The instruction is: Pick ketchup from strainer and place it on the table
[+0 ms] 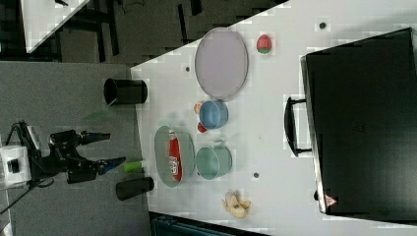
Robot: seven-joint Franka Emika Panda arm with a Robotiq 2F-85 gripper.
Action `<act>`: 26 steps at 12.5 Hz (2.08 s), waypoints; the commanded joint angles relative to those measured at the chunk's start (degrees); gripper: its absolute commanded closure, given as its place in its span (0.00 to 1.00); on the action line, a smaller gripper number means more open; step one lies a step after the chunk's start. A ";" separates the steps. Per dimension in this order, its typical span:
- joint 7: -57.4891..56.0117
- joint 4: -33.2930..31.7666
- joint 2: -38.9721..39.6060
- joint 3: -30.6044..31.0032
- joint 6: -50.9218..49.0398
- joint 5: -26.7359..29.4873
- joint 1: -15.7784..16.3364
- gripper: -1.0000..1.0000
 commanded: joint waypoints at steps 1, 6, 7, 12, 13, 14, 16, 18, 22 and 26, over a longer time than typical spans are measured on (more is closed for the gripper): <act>3.50 -1.74 4.06 9.86 1.17 0.70 2.52 0.00; 4.43 -2.02 8.81 23.93 4.18 0.43 2.74 0.00; 4.43 -2.63 10.00 26.28 5.22 0.43 2.74 0.00; 4.43 -12.27 15.01 33.06 19.77 0.32 2.84 0.00; 4.43 -15.00 16.05 33.56 24.28 0.21 2.84 0.00; 4.43 -17.68 17.19 33.80 29.12 -0.37 2.85 0.00; 4.42 -22.04 19.84 33.66 37.67 -3.66 2.90 0.00; 4.43 -24.65 23.22 33.53 43.80 -8.09 2.90 0.00; 4.55 -25.22 31.60 32.45 50.32 -13.87 2.91 0.00; 6.83 -24.56 38.96 30.58 54.47 -20.30 3.13 0.00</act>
